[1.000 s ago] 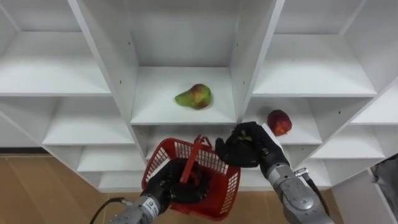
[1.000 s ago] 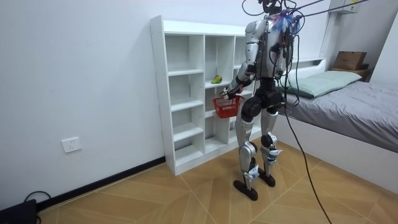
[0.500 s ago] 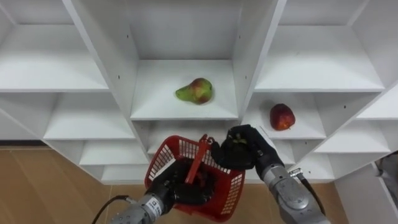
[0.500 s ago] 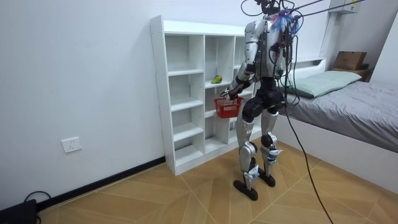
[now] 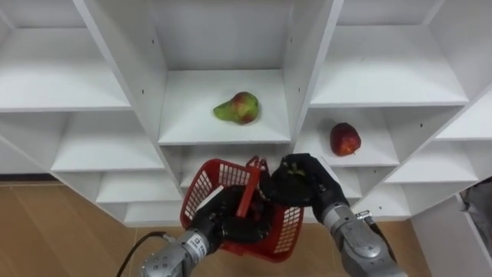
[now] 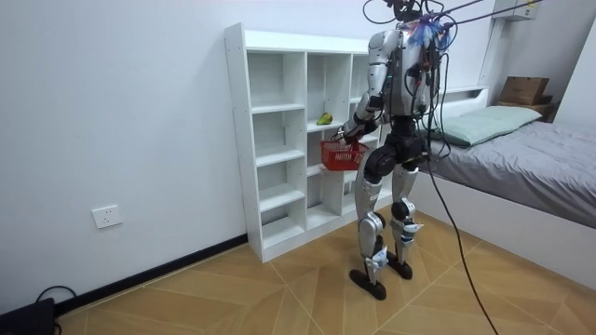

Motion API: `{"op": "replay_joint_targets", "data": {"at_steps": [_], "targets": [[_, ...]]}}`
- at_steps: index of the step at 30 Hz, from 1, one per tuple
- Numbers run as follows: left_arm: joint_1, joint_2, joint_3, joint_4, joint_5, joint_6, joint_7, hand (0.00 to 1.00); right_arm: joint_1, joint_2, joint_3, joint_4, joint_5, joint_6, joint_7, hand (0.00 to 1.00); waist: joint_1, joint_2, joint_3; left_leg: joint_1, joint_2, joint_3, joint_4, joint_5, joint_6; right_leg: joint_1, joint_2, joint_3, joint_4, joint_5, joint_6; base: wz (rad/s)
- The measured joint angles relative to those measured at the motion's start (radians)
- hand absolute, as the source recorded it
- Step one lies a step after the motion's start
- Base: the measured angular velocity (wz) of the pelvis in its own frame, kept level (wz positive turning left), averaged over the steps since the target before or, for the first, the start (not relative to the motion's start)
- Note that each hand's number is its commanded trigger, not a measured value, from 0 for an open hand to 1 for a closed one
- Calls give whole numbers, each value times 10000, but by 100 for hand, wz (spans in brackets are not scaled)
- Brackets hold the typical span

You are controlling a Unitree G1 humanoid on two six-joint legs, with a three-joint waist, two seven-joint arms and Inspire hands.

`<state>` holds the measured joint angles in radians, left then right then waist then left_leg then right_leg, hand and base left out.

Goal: Collect fruits from the closet

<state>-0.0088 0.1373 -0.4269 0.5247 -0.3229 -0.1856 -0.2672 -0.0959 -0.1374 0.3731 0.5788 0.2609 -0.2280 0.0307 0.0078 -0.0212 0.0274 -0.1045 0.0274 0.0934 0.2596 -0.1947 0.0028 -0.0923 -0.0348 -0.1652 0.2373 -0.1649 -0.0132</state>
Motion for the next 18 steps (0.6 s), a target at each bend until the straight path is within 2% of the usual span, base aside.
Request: {"op": "replay_joint_targets", "data": {"at_steps": [4, 5, 6, 7, 15, 18], "targets": [[2, 0, 11, -115, 0, 1, 4, 100, -29, -18, -4, 0, 185, 0, 37, 100, 2, -1, -1, -6, -8, 0, 1, 0, 1, -13, 13, 8, 1, 0, 0, 0], [2, 0, -1, -144, 8, 1, 5, 100, -30, 14, 15, 0, 185, -10, 40, 86, 9, -2, -2, -31, -12, 0, 1, 1, 1, -42, 10, 13, 3, 0, 0, 0], [2, 0, -6, -154, 9, 0, 5, 100, -32, 84, 20, 0, 185, -15, 41, 59, 8, -2, -3, -47, -12, 2, 2, 1, 2, -63, 9, 15, 5, 0, 0, 0], [5, 6, 4, -164, 9, 1, 5, 100, -31, 89, 17, 0, 171, -19, 50, 0, 5, 0, -5, -76, -11, 9, 13, 2, 2, -101, 5, 11, 16, 2, -2, 0], [4, 13, -1, -191, 9, 2, -3, 100, -93, 83, -26, 26, 180, -19, 138, 0, -14, 16, -13, -122, 28, -18, 92, 1, 1, -110, -4, -19, 27, 22, -33, 0], [5, 18, -3, -193, 9, 3, -5, 100, -107, 85, -26, 45, 182, -19, 138, 0, -13, 33, -13, -120, 113, -21, 95, -1, -3, -103, -2, -27, 38, 40, -58, 0]]}}
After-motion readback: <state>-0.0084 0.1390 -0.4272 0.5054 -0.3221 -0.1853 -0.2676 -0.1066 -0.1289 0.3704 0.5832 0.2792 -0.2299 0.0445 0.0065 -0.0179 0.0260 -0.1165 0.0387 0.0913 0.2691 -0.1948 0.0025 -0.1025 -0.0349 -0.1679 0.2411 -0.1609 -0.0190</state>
